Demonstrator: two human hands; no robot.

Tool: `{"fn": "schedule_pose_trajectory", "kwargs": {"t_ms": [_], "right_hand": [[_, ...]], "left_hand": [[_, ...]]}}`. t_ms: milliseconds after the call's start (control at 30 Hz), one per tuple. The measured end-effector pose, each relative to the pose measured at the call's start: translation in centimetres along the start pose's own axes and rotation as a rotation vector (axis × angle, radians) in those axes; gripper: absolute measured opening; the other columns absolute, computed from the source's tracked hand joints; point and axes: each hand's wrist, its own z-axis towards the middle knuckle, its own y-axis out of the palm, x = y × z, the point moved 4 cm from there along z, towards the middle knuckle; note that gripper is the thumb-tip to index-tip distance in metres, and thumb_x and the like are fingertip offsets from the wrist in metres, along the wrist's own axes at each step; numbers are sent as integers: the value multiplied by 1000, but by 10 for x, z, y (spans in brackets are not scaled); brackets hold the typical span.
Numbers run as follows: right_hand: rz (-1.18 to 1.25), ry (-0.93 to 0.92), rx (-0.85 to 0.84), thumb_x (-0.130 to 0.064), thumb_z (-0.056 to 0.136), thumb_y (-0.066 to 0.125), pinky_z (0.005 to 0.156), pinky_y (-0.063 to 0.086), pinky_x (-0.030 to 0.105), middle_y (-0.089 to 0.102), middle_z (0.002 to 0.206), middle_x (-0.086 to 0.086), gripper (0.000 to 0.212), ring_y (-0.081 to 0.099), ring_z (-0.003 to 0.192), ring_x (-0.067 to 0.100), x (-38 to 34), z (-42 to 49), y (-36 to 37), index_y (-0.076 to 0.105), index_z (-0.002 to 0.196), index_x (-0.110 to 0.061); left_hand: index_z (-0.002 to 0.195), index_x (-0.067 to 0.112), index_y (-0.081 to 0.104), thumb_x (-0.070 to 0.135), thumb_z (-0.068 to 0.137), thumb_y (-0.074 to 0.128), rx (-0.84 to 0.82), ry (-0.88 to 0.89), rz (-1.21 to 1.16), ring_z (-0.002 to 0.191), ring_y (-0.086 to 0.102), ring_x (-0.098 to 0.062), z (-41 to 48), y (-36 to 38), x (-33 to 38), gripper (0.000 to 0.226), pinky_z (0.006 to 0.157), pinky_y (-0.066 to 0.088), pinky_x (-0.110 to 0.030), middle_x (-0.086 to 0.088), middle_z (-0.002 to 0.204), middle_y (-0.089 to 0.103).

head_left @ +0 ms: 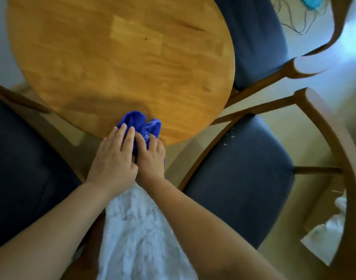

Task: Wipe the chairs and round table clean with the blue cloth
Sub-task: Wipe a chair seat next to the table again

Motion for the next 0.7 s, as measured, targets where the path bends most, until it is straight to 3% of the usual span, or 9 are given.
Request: {"fn": "schedule_pose_trajectory", "kwargs": {"t_ms": [100, 133, 233, 333, 467, 600, 700], "right_hand": [[-85, -63, -189, -26, 88, 51, 89, 36, 43, 50, 118, 17, 48, 46, 108, 37, -7, -38, -14, 42, 133, -16], [-57, -27, -173, -24, 89, 50, 89, 35, 43, 48, 121, 16, 48, 44, 110, 36, -5, -48, -24, 41, 135, -16], [107, 149, -34, -20, 92, 45, 97, 35, 45, 42, 133, 16, 48, 39, 116, 35, 9, -83, -66, 36, 139, -15], [323, 306, 20, -21, 95, 43, 106, 30, 37, 37, 137, 12, 47, 34, 125, 28, 32, -116, -95, 32, 141, -17], [526, 447, 120, -23, 96, 45, 105, 30, 30, 36, 138, 5, 48, 36, 125, 18, 77, -153, -126, 30, 141, -21], [618, 573, 271, -22, 96, 46, 109, 31, 36, 35, 141, 1, 48, 36, 128, 16, 128, -180, -148, 30, 141, -21], [632, 626, 369, -21, 96, 46, 106, 31, 28, 36, 139, 0, 47, 37, 126, 13, 177, -197, -162, 31, 141, -20]], "left_hand": [[147, 3, 17, 10, 81, 59, 23, -19, -30, 143, 12, -30, -47, 5, -1, 79, 113, 18, -43, -17, 154, 15], [147, 3, 16, 10, 82, 59, 19, -33, -47, 143, 12, -31, -59, 6, 1, 79, 113, 18, -43, -18, 154, 15], [149, 7, 6, 17, 85, 60, -22, -42, -40, 144, 6, -27, -90, 11, 15, 83, 114, 15, -39, -14, 156, 7], [149, 9, 5, 18, 86, 58, -23, -8, -67, 144, 6, -27, -105, 16, 39, 83, 114, 16, -40, -13, 156, 7], [149, 14, 2, 20, 87, 58, -23, 36, -135, 144, 7, -22, -117, 30, 84, 84, 115, 16, -38, -9, 157, 7], [149, 17, 1, 21, 89, 55, -74, 121, -145, 144, 7, -19, -110, 52, 129, 81, 115, 17, -37, -5, 157, 6], [150, 18, 3, 22, 92, 50, -124, 183, -128, 144, 6, -18, -98, 78, 173, 75, 115, 16, -35, -3, 157, 6]]}}
